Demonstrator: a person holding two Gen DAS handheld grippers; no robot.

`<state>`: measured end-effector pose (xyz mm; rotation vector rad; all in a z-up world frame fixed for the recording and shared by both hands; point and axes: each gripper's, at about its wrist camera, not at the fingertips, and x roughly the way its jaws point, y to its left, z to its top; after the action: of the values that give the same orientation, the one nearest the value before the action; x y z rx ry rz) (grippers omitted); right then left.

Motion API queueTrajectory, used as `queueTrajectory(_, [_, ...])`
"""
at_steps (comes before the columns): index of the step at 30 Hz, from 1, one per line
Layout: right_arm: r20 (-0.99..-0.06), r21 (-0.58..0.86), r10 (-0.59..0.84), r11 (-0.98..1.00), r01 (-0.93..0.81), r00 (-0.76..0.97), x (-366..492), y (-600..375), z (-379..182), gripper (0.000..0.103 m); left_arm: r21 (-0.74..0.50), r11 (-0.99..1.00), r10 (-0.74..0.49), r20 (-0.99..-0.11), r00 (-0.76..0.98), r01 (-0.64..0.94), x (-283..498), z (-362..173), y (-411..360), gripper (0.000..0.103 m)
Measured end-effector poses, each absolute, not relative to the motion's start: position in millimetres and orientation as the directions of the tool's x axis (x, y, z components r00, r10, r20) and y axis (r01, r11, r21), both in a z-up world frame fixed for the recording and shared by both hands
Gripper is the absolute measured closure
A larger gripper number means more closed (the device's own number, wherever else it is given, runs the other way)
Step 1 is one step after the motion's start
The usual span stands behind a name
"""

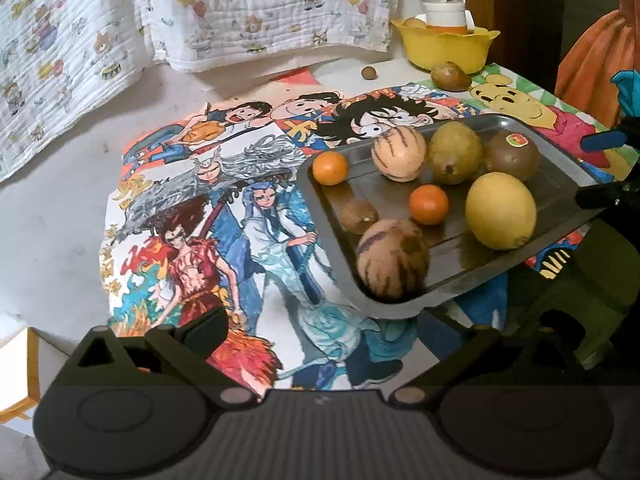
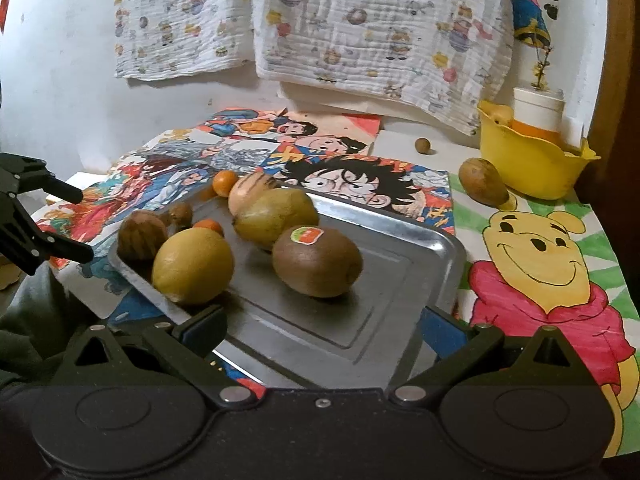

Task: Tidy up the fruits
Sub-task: 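Lift both open tools away from the tray, then move both tools toward the brown potato-like fruit beside the yellow bowl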

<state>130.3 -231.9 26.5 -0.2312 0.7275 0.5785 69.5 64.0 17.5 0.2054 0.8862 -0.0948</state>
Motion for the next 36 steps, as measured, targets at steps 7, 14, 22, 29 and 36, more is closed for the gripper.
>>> queueTrajectory(7, [-0.680,0.012,0.419,0.827,-0.562,0.602,146,-232,29,0.001,0.199,0.957,0.022,-0.775,0.631,0.211,84,28,62,0.000])
queueTrajectory(14, [-0.676,0.025,0.421,0.834,-0.552,0.605,171,-227,35,0.001,0.232,0.948,0.042,-0.767,0.640,0.217,112,44,67,0.000])
queueTrajectory(22, [-0.675,0.050,0.421,0.845,-0.532,0.606,209,-225,33,0.001,0.233,0.952,0.052,-0.766,0.641,0.200,162,53,74,0.000])
queueTrajectory(29, [-0.687,0.060,0.394,0.868,-0.493,0.610,245,-225,29,0.001,0.208,0.956,0.028,-0.767,0.641,0.207,216,55,72,0.000])
queueTrajectory(36, [-0.685,0.034,0.329,0.906,-0.422,0.650,276,-231,33,0.001,0.167,0.957,-0.029,-0.760,0.650,0.237,269,50,65,0.000])
